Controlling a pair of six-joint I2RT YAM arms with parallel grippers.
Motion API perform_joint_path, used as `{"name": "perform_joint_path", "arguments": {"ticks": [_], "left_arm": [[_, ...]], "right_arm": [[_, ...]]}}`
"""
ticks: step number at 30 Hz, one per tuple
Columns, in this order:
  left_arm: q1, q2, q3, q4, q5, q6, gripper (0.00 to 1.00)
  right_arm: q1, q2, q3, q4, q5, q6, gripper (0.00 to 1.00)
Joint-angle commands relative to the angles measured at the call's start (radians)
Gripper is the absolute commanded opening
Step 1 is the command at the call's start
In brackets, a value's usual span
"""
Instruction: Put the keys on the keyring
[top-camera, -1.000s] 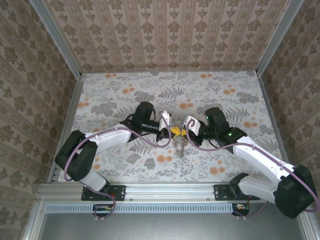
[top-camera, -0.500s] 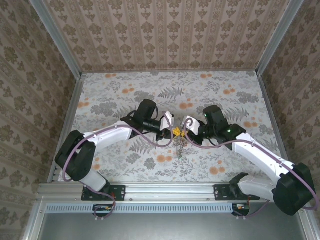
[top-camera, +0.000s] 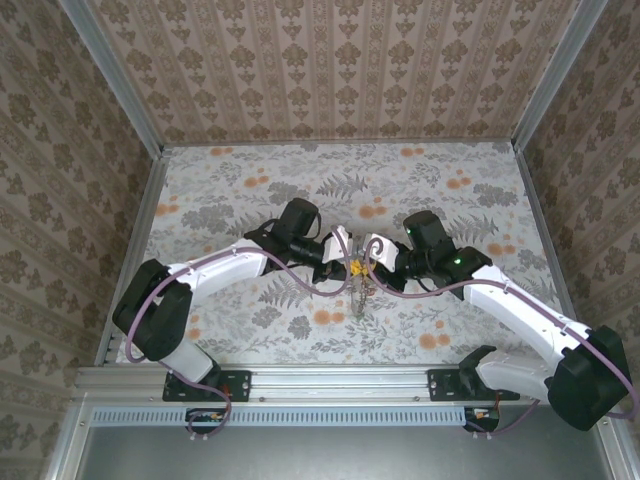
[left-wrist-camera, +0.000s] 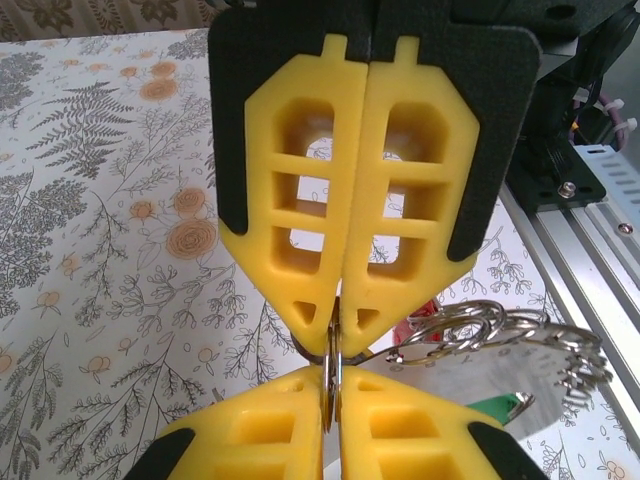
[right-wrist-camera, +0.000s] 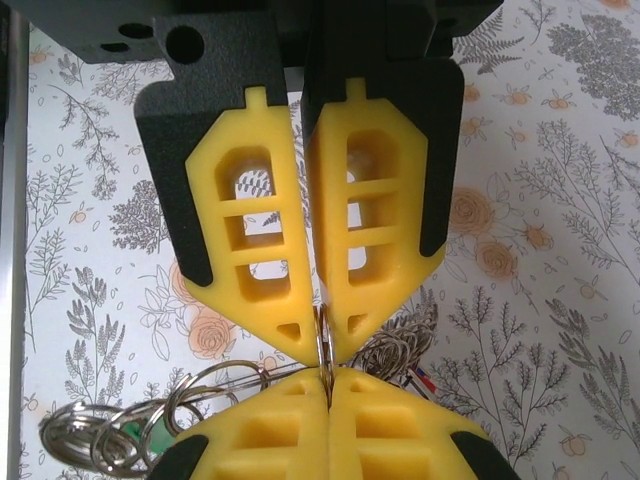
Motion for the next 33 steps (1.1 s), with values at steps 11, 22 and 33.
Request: {"name": "perform_joint_path", "arguments": {"ticks": [11,22,33], "left_arm": [[0.011,-0.030,-0.048,0.158,0.010,-0.084,0.10],[0.012,-0.023,-0.046,0.150,0.014,-0.079,0.11],[0.009,-0.016,-0.038,0.140,0.014,-0.073,0.01]], "right_arm": [[0.012,-0.016,0.011,0.039,-0.001,0.000,0.01],[0.013,-0.015,0.006,0.054,-0.005,-0.002,0.01],[0.012,-0.016,0.000,0.073,-0.012,0.009,0.02]]}}
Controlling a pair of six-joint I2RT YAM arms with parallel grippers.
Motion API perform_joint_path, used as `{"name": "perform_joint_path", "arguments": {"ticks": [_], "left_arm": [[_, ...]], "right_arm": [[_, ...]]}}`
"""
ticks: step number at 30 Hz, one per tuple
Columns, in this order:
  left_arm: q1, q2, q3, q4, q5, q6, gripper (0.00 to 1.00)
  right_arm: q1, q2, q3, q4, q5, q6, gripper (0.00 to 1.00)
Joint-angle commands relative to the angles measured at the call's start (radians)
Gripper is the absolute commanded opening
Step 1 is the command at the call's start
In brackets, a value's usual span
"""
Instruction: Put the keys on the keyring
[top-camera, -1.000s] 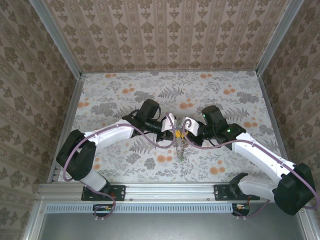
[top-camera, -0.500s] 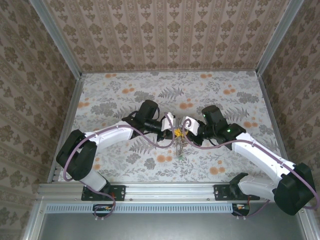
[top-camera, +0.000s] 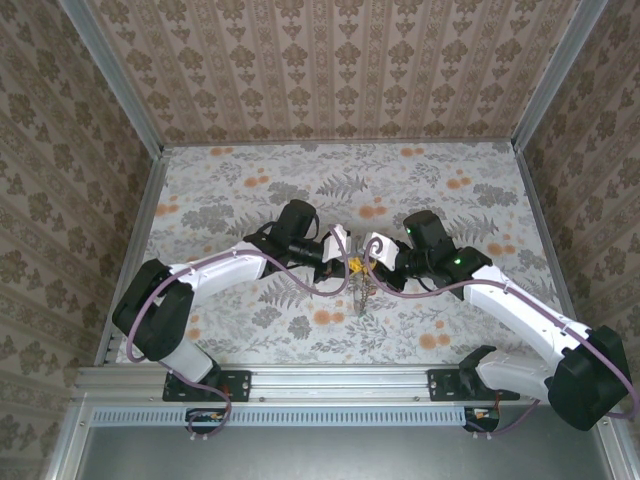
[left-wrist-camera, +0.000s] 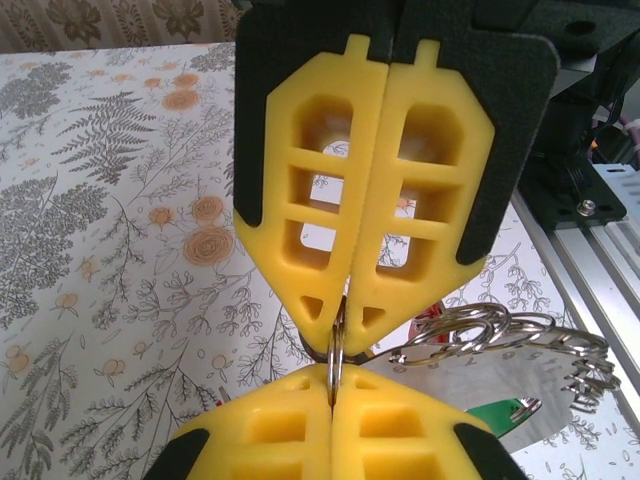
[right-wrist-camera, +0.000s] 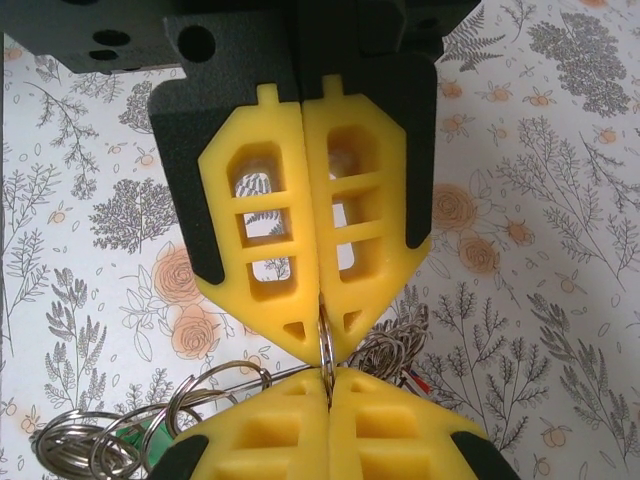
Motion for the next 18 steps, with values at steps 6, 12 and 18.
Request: {"name": "perform_joint_path", "arguments": {"ticks": [6,12,18], "left_arm": [[0.002,-0.011,0.006,0.023,0.024,-0.005,0.00],[0.004,-0.021,-0.018,0.081,0.046,-0.044,0.00],[0.010,-0.024,-0.049,0.200,0.103,-0.127,0.00]], "right_arm": [[0.010,-0.019,-0.004,0.058,-0.038,0.008,0.02],[0.007,-0.036,-0.029,0.067,-0.002,0.010,0.09],[-0.014,-0.057,-0.080,0.143,-0.046,0.035,0.16]]}}
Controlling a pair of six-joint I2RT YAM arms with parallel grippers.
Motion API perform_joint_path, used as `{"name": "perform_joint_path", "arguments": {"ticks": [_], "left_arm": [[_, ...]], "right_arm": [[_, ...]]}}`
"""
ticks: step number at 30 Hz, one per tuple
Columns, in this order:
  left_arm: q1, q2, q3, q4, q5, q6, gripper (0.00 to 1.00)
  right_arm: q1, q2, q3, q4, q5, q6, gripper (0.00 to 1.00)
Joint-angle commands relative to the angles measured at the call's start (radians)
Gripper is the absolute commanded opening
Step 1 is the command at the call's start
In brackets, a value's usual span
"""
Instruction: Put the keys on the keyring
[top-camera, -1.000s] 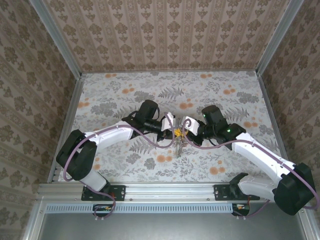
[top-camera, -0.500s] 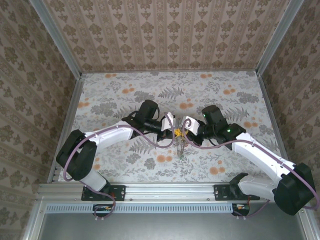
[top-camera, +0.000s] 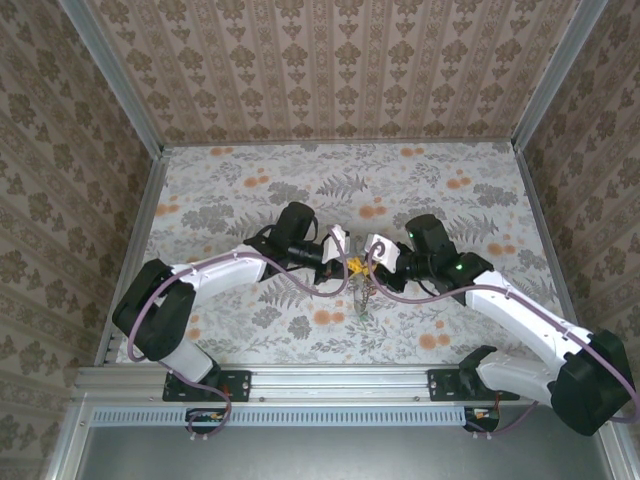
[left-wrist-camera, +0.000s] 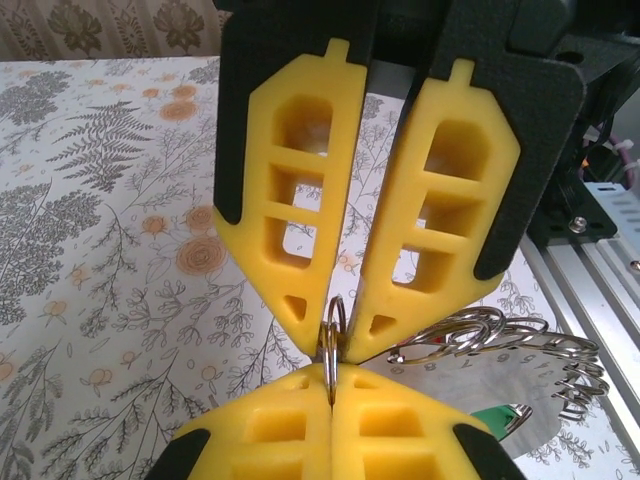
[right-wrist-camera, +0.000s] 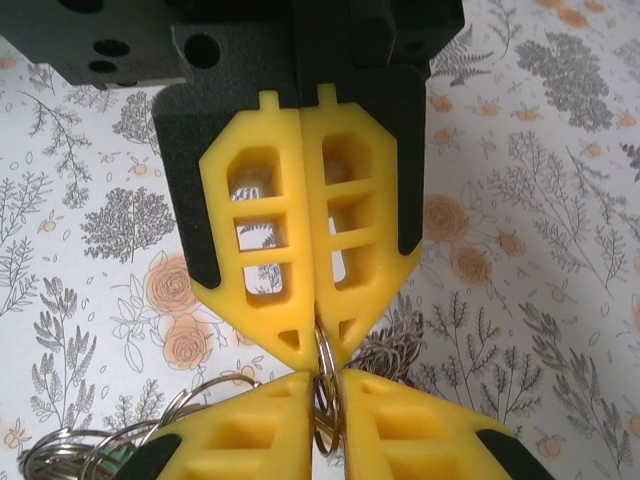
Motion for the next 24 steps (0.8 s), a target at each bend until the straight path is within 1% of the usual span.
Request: {"name": "perform_joint_path", "arguments": {"ticks": [1,4,9,13,14,15,18,21,24], "left_arm": [[0.011,-0.025,-0.009,0.119,0.081,-0.067,0.00],[0.016,-0.026,-0.019,0.151,0.096,-0.090,0.00],[0.030,-0.035,-0.044,0.225,0.120,-0.132,0.00],[0.036,-0.038,-0.051,0.237,0.111,-0.143,0.00],[0.035,-0.038,-0.046,0.218,0.101,-0.133,0.00],[0.035,-0.036,-0.036,0.186,0.091,-0.113,0.04],[0.029,-0.033,0.002,0.048,0.044,-0.026,0.10],[0.017,-0.021,0.050,-0.095,0.005,0.065,0.12],[0.009,-0.002,0.090,-0.183,-0.021,0.112,0.12]], "right_arm": [[-0.016,-0.026,-0.029,0.073,-0.052,0.027,0.16],[-0.033,-0.031,-0.043,0.100,-0.070,0.042,0.14],[-0.054,-0.014,-0.051,0.092,-0.079,0.043,0.11],[-0.058,-0.003,-0.037,0.082,-0.098,0.041,0.04],[-0.058,0.000,-0.028,0.075,-0.106,0.039,0.03],[-0.057,0.005,-0.016,0.064,-0.113,0.035,0.02],[-0.044,0.028,0.038,-0.002,-0.097,0.008,0.00],[-0.027,0.044,0.075,-0.051,-0.070,-0.021,0.00],[-0.017,0.049,0.093,-0.067,-0.063,-0.036,0.00]]}}
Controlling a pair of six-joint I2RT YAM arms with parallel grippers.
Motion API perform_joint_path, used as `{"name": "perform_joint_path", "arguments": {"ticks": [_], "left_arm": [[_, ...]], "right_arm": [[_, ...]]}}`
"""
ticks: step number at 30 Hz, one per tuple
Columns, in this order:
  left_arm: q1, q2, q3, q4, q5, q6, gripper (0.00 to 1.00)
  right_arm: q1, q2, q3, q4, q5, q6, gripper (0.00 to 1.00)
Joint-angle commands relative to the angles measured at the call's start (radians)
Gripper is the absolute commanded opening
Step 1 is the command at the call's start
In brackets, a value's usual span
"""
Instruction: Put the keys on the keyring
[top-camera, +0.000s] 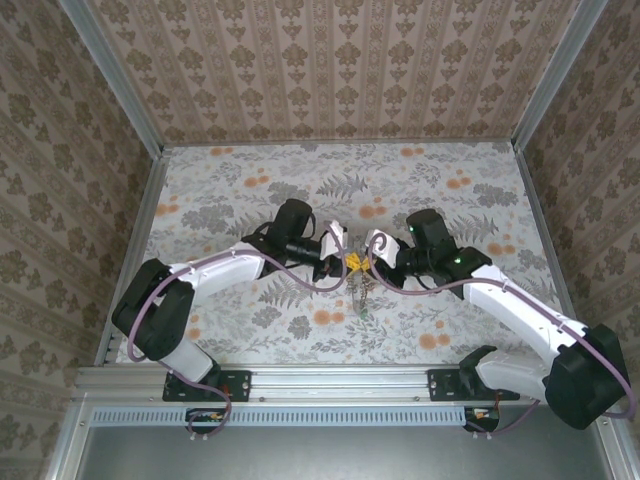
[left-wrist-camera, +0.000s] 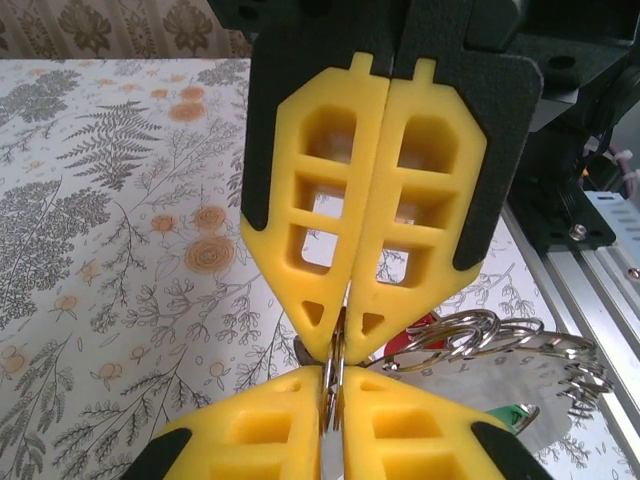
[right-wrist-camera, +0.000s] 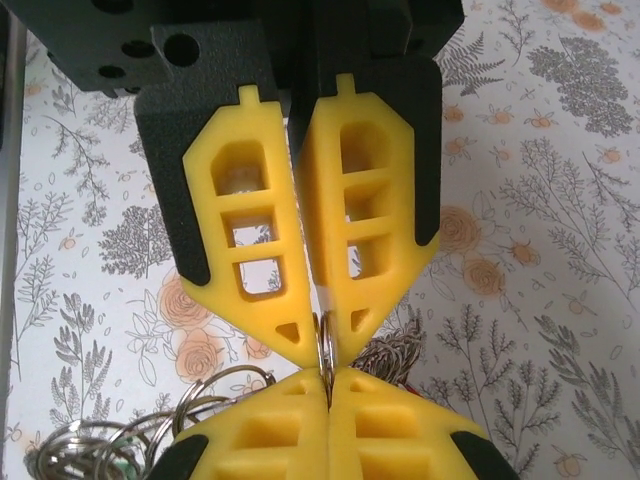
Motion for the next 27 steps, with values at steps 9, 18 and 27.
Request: {"name": "perform_joint_path", "arguments": {"ticks": [9,18,27], "left_arm": [[-0.027,0.022,0.089,-0.173,-0.044,0.119,0.11],[-0.020,0.023,0.082,-0.105,-0.008,0.065,0.00],[0.019,-0.010,-0.011,0.150,0.152,-0.085,0.00]], "right_arm": [[0.032,-0.014,0.070,-0.042,-0.020,-0.030,0.00],[0.044,-0.037,0.037,-0.019,0.015,-0.016,0.08],[-0.015,-0.035,-0.082,0.097,-0.043,0.039,0.16]]}}
